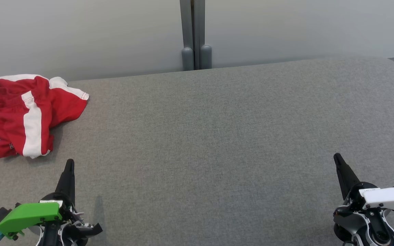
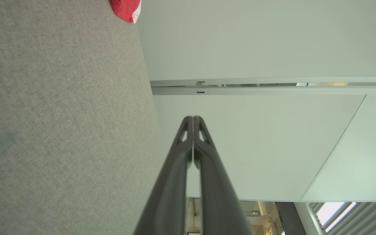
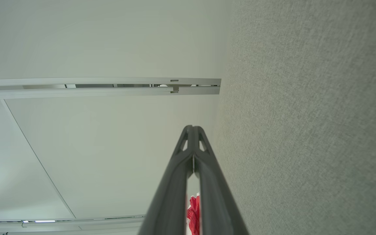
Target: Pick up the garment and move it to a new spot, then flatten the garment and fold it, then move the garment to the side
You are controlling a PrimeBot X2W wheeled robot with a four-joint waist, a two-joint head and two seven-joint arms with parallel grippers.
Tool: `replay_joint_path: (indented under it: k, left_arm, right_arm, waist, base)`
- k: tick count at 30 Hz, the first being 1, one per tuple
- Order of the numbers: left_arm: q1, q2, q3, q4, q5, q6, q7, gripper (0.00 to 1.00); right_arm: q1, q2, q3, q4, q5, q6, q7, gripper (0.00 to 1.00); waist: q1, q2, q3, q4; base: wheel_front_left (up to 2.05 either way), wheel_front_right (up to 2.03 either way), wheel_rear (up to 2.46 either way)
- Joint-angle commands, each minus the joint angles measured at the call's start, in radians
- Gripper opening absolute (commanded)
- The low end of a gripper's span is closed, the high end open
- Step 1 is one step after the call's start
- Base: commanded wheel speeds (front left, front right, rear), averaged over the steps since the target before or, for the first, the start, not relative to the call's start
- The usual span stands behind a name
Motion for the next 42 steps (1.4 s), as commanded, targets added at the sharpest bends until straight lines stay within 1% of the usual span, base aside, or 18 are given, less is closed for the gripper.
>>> replay_joint_path:
  k: [1, 42]
  left_arm:
    - [-0.015, 0.003, 0.001, -0.001, 0.007, -0.006, 0.001, 0.0]
    - [-0.015, 0.003, 0.001, -0.001, 0.007, -0.006, 0.001, 0.0]
  right_arm:
    - [-0.01, -0.005, -0.001, -0.003, 0.003, 0.0, 0.002, 0.0]
    - [-0.01, -0.005, -0.001, -0.003, 0.003, 0.0, 0.002, 0.0]
  waist:
    - [0.0, 0.0, 0.0, 0.0]
    - [0.0, 0.0, 0.0, 0.0]
  base:
    - [0.0, 0.0, 0.0]
    - [0.0, 0.0, 0.0]
